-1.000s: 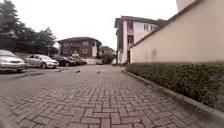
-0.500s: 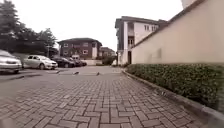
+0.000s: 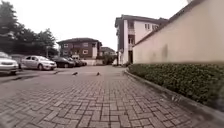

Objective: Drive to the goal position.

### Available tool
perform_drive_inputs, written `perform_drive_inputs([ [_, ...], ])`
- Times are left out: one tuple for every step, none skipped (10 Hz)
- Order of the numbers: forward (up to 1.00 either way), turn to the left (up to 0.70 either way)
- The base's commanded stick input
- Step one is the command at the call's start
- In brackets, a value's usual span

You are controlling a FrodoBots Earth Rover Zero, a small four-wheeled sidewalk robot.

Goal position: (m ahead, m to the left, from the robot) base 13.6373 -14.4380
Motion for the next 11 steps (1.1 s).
perform_drive_inputs([
  [0.70, 0.00],
  [0.70, 0.00],
  [0.70, 0.00],
  [0.70, 0.00],
  [0.70, 0.00],
  [0.70, 0.00],
  [0.70, 0.00],
  [0.70, 0.00],
  [0.70, 0.00],
  [0.70, 0.00],
  [0.70, 0.00],
])
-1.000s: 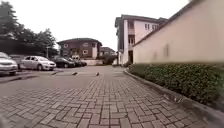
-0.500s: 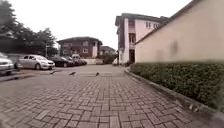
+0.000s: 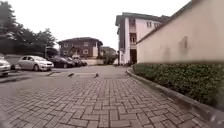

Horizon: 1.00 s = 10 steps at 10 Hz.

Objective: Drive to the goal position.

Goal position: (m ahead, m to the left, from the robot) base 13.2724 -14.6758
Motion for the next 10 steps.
perform_drive_inputs([
  [0.70, 0.00],
  [0.70, 0.00],
  [0.70, 0.00],
  [0.70, 0.00],
  [0.70, 0.00],
  [0.70, 0.00],
  [0.70, 0.00],
  [0.70, 0.00],
  [0.70, 0.00],
  [0.70, 0.00],
])
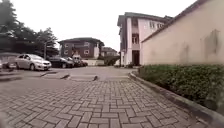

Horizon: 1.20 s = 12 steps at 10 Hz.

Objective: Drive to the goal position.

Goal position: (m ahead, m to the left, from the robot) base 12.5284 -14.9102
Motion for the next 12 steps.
perform_drive_inputs([
  [0.70, 0.00],
  [0.70, 0.00],
  [0.70, 0.00],
  [0.70, 0.00],
  [0.70, 0.00],
  [0.70, 0.00],
  [0.70, 0.00],
  [0.70, 0.00],
  [0.70, 0.00],
  [0.70, 0.00],
  [0.70, 0.00],
  [0.70, 0.00],
])
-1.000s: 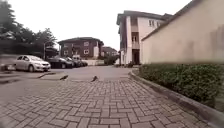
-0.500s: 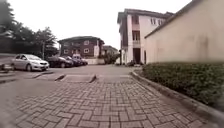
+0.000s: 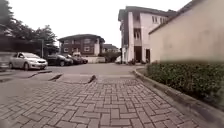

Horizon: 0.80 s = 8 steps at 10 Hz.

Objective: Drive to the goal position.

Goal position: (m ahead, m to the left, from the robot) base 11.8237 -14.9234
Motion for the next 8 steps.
perform_drive_inputs([
  [0.70, 0.00],
  [0.70, 0.00],
  [0.70, 0.00],
  [0.70, 0.00],
  [0.70, 0.00],
  [0.70, 0.00],
  [0.70, -0.03],
  [0.70, -0.12],
])
